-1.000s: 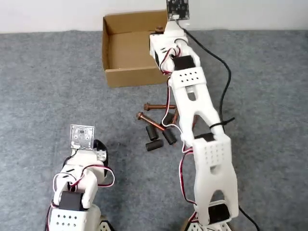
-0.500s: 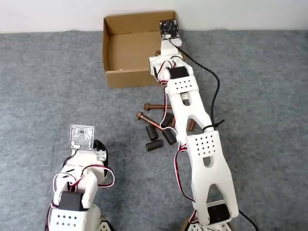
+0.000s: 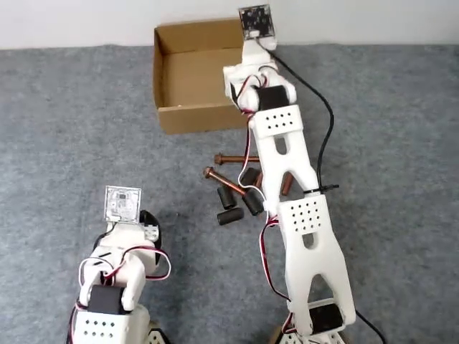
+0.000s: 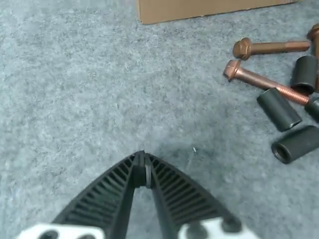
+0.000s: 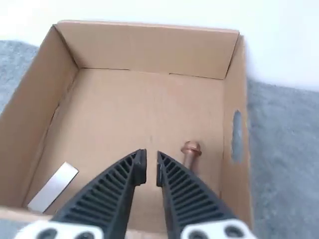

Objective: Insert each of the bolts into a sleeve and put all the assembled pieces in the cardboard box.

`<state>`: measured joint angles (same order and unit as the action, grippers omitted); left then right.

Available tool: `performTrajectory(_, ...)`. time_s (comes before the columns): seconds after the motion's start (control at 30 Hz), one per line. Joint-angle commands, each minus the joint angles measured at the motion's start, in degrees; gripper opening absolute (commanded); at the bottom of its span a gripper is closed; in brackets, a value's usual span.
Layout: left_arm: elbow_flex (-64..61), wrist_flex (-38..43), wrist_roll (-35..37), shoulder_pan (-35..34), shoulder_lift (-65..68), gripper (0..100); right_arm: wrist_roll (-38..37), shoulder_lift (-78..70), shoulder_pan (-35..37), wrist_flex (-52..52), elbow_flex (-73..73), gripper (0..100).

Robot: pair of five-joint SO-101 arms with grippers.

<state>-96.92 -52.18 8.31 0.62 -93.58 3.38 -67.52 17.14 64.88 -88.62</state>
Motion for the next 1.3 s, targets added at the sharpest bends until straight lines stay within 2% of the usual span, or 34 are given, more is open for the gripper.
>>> performTrajectory(0.0,0.1,-0.4,0.1,-2.3,-0.3,0,-0.6,1.2,-0.6,11.0,-8.2,1.1)
performTrajectory(0.47,0.1,-0.6,-0.3,-2.8,-0.4,0,-0.9,11.6,0.7,37.9,-7.5,0.9)
performTrajectory(0.87,0.1,-0.6,-0.4,-2.8,-0.4,0,-9.0,15.3,2.8,38.3,-6.1,0.9)
performTrajectory(1.0,0.1,-0.6,-0.4,-2.8,-0.4,0,-9.9,21.2,2.7,38.3,5.9,0.8)
performTrajectory(1.27,0.1,-0.6,-0.4,-2.8,-0.4,0,-9.9,38.5,3.3,37.8,44.7,0.8)
